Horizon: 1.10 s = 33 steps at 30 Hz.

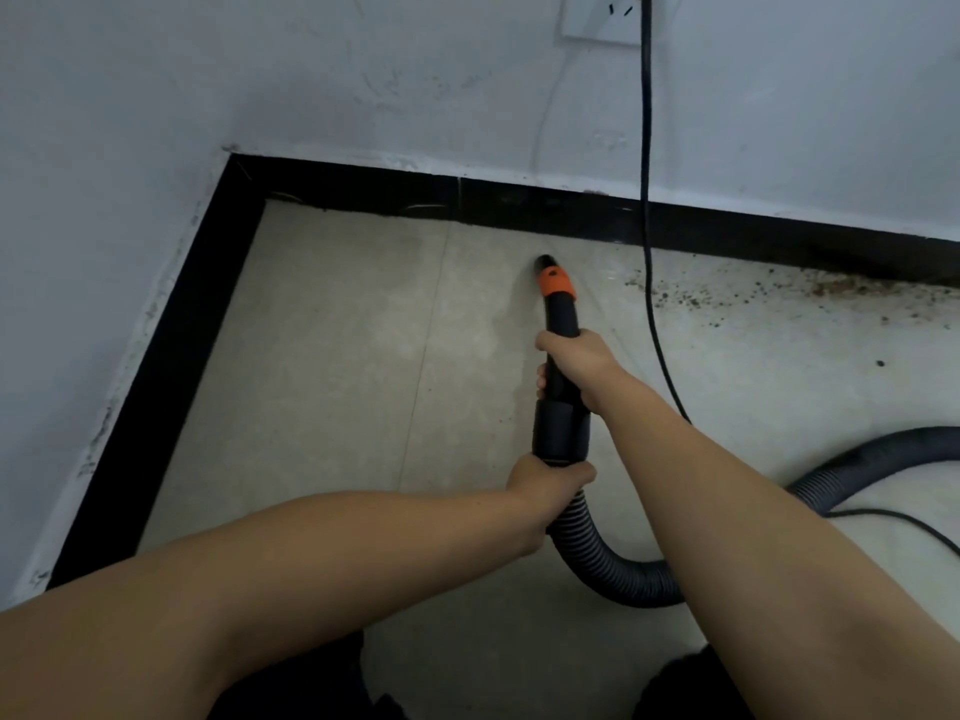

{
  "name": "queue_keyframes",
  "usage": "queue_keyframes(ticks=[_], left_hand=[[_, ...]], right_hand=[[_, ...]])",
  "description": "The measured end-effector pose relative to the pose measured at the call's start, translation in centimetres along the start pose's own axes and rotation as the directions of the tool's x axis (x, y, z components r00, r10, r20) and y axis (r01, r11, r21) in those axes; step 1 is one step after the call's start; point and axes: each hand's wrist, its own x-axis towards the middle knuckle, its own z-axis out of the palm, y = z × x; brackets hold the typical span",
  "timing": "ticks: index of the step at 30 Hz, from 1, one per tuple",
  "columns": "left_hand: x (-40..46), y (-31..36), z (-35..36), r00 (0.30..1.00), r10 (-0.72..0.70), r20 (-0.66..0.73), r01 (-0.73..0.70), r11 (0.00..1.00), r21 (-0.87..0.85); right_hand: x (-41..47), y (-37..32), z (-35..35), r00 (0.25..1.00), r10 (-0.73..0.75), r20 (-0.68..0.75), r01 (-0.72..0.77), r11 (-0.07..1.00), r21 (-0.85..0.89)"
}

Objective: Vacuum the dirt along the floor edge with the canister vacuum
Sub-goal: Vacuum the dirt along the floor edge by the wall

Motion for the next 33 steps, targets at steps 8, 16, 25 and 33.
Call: queue_keyframes(ticks=[8,16,25,33], left_hand=[[-1.7,-2.6,0.1,1.0,-0.019,0.022,0.019,0.999,0.038],[-3.2,-2.5,3.3,0.983,-0.023,0.184,-0.035,0.953,0.302],[-6.4,-4.1,4.9,0.969,0.123,0.214,-0.17,0.961,0.218],[-11.5,-5.3,5.5,0.89,0.213,0.404,-0.283,0.951,0.122]], right_hand=[[-2.3,2.2,-0.4,1.0,0.027,-0.009,-0.027,1.0,0.008],[-4.1,5.3,-7.1,0.956,0.094,-0.278,-0.023,0.968,0.25],[-7.7,4.1,-8.8,0.989,0.108,0.098,-0.133,0.945,0.299],[-14.8,1.8,-10.6,0.941,-0.104,0.322,0.014,0.963,0.269]])
